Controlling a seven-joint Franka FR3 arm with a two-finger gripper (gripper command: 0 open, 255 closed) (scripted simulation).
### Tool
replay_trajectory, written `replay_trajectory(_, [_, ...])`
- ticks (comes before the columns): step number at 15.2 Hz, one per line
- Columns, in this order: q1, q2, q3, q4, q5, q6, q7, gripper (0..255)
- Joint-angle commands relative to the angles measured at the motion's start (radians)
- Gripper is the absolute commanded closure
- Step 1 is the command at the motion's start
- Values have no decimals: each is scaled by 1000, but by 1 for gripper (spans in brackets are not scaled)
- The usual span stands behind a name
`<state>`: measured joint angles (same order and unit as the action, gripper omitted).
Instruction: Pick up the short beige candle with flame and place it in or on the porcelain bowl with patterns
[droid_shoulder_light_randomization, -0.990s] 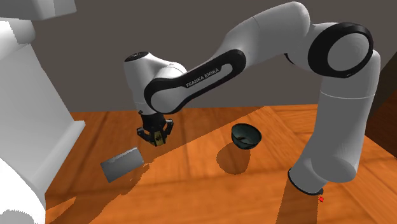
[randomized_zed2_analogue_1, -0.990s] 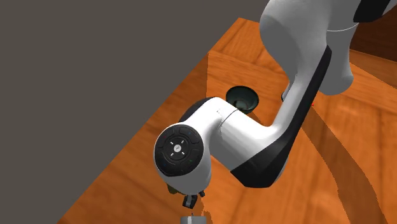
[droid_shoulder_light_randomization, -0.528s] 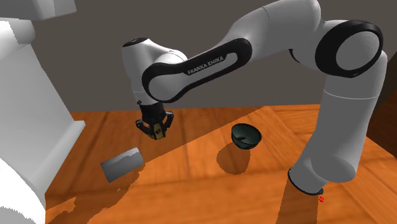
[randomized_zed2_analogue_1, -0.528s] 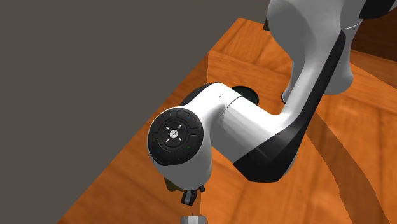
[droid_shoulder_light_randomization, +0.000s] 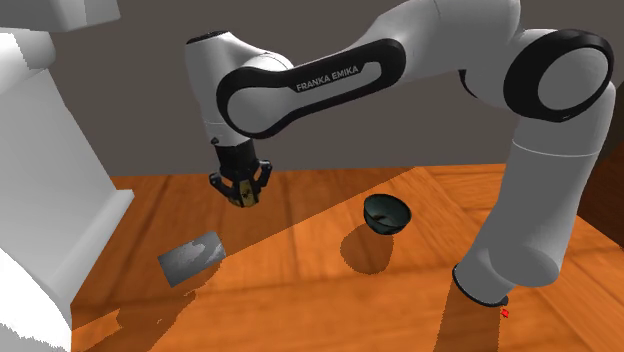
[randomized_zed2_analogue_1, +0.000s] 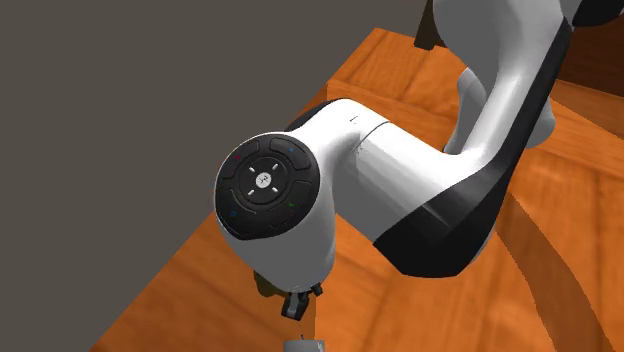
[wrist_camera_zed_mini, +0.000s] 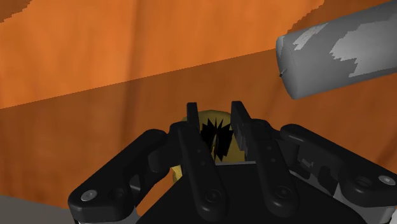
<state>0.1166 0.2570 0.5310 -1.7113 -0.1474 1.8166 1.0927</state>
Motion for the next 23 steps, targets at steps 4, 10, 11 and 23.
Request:
replay_trajectory(4, [0,-14,3,49,9,-61,-6,255])
replay_trajectory(10, [-78,-288,-14,-264,139,19,-129,255])
replay_trajectory(11, [-84,-333,-23,-309,159,26,-151,255])
replay_trajectory(23, [-71,-830,-183,-765,290,7,-397,255])
